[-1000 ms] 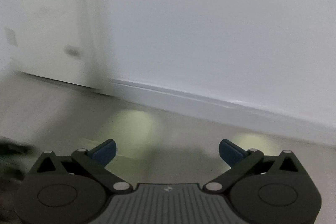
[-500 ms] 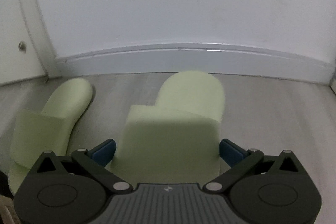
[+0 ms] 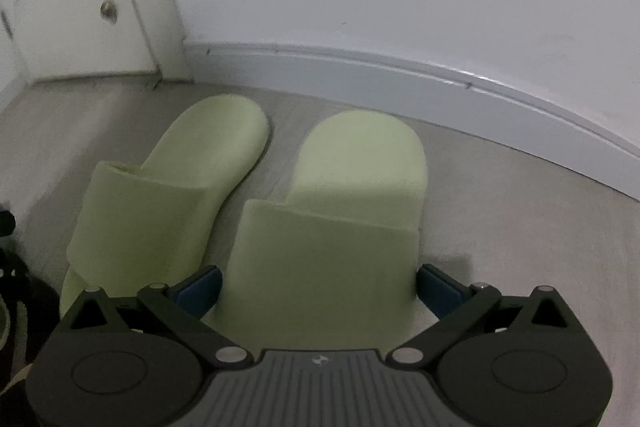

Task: Organize scattered shoes
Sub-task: 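Lower the held slide beside its mate and release it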

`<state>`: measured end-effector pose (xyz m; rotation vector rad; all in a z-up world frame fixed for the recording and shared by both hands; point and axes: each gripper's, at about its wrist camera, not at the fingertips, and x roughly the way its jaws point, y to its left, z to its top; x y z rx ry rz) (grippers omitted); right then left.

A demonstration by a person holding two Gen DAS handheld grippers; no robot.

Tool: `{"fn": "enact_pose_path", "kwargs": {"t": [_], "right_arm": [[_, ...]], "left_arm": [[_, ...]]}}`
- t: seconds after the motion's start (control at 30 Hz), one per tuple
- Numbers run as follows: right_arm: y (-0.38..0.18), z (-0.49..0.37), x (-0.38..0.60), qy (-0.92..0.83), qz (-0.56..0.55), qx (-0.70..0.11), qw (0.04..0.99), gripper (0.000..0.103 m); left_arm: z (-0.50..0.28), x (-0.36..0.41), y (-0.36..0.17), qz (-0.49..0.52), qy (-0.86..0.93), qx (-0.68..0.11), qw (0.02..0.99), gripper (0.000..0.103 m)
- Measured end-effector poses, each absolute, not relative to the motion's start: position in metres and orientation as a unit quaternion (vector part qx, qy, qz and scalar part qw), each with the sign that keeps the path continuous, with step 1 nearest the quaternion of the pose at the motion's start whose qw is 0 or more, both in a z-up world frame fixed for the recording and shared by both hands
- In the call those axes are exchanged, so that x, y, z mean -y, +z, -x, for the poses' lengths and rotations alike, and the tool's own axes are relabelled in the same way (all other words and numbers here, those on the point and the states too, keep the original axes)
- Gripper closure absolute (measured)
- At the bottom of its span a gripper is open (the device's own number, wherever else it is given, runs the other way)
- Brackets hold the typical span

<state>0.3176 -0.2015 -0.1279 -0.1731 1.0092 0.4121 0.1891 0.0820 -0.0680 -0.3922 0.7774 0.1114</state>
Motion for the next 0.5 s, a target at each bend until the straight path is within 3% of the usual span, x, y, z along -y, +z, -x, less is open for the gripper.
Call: {"fn": "enact_pose_path", "kwargs": {"t": [0.3,0.5], "right_arm": [[-0.124,-0.307,0.176,0.217,0.058,-0.494,0.84,0.001],[-0.095,-0.267,0.195,0.174,0.011,-0.415,0.893,0.001]], "left_arm": [[-0.178,-0.081,-0.055,0.188,0.052,-0.365,0.91,0.012],[-0.167,-0.077,-0.042,0.182,0.046,-0.356,0.915,0.012]]}}
